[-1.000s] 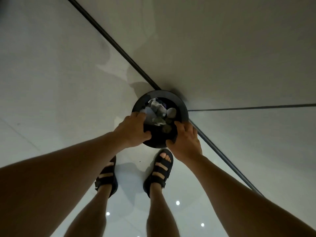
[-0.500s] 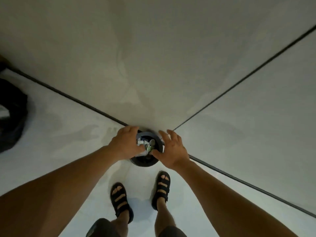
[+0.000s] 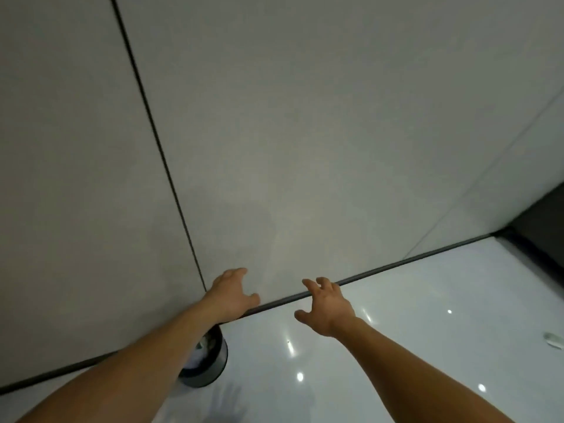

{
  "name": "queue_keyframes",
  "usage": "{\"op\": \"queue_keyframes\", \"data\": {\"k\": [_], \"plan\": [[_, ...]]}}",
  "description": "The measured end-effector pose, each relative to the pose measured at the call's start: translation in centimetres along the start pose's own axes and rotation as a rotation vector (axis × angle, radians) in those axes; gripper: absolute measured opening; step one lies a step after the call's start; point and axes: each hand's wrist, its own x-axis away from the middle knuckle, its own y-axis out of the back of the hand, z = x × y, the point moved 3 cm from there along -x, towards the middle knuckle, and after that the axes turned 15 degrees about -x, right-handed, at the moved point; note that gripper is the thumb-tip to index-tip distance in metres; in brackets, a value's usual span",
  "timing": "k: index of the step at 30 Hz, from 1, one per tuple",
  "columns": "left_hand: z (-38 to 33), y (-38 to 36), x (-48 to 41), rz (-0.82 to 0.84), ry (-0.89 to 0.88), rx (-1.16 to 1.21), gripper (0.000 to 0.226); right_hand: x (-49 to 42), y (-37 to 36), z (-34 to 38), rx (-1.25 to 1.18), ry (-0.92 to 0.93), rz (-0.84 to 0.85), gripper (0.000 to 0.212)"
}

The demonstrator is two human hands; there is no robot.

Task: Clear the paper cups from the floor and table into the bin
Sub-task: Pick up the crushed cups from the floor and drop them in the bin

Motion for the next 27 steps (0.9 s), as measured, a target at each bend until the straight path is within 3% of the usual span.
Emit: {"op": "queue_keyframes", "data": {"k": [14,27], "plan": [[-34.5,-9.8,4.4,-0.004,-0.489,-0.381,0.081,20.7,10.7,-27.0,-0.277,-0.367,-0.359,0.083],[-55.8,-18.5,1.2,0.175,-0.834,-0.536,0.08,27.7,16.7,-42.7,-0.415,-0.703,-0.555,0.084]]}}
